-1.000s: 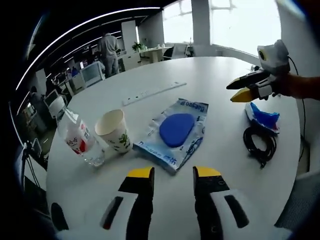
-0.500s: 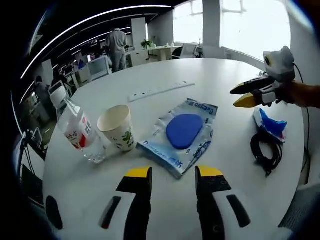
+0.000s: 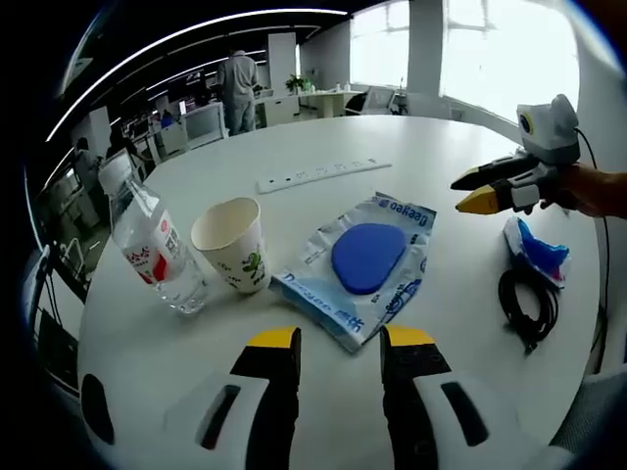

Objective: Arrange the tabletop items into an orderly group along one side of the table until the central work area is clear of visible clutter.

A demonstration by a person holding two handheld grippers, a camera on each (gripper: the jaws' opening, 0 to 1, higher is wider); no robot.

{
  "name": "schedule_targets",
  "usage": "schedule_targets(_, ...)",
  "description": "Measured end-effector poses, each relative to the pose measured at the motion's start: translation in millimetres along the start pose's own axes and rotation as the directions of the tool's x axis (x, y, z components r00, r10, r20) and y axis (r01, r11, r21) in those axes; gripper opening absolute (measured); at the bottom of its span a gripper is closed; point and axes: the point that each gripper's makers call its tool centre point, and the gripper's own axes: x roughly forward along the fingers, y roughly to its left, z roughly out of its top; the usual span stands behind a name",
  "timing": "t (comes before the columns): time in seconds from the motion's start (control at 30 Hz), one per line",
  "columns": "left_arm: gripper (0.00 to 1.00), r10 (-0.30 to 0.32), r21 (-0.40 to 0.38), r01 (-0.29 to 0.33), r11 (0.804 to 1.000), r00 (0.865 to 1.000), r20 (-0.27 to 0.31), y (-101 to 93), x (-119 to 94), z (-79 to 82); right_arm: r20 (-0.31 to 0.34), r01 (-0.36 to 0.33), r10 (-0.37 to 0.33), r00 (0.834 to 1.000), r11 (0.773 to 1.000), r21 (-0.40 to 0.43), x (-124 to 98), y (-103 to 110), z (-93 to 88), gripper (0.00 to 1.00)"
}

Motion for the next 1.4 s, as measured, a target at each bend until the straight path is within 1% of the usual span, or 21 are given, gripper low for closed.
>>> schedule_targets(0.3,0.25,-0.007,-0.01,0.007,1.0,1.0,-0.016,-2.9,10,-5.9,-0.011,-0.005,0.005,1.0,1.0,0.015,9,-6,-3.2,0.27)
schedule_targets(0.57,0.23,-0.011,-0.044,0.01,0.999,1.0,-0.027,-5.4,19,-11.3,-0.027,-0.008,0.008,1.0,1.0,0.013,21,-8,-5.2,0.24)
schedule_targets(1.07,0.18,-0.013,-0.076,0.01,0.997,0.999,-0.033,-5.7,31,-12.9,-0.055,-0.001,0.002,0.998,1.0,0.011,38,-11,-11.0,0.2)
schedule_targets(1.17,0.16,-0.015,-0.08,0.012,0.997,0.999,-0.046,-5.2,35,-16.5,-0.066,0.005,-0.004,0.998,1.0,0.017,41,-13,-14.1,0.19)
schedule_targets(1.23,0.14,-0.018,-0.087,0.013,0.996,0.998,-0.057,-4.8,38,-18.9,-0.07,0.006,-0.003,0.998,0.999,0.036,45,-14,-16.6,0.17)
schedule_targets(1.4,0.12,-0.017,-0.105,0.01,0.994,0.998,-0.061,-3.3,42,-17.2,-0.081,0.011,-0.007,0.997,0.999,0.052,47,-14,-19.4,0.14)
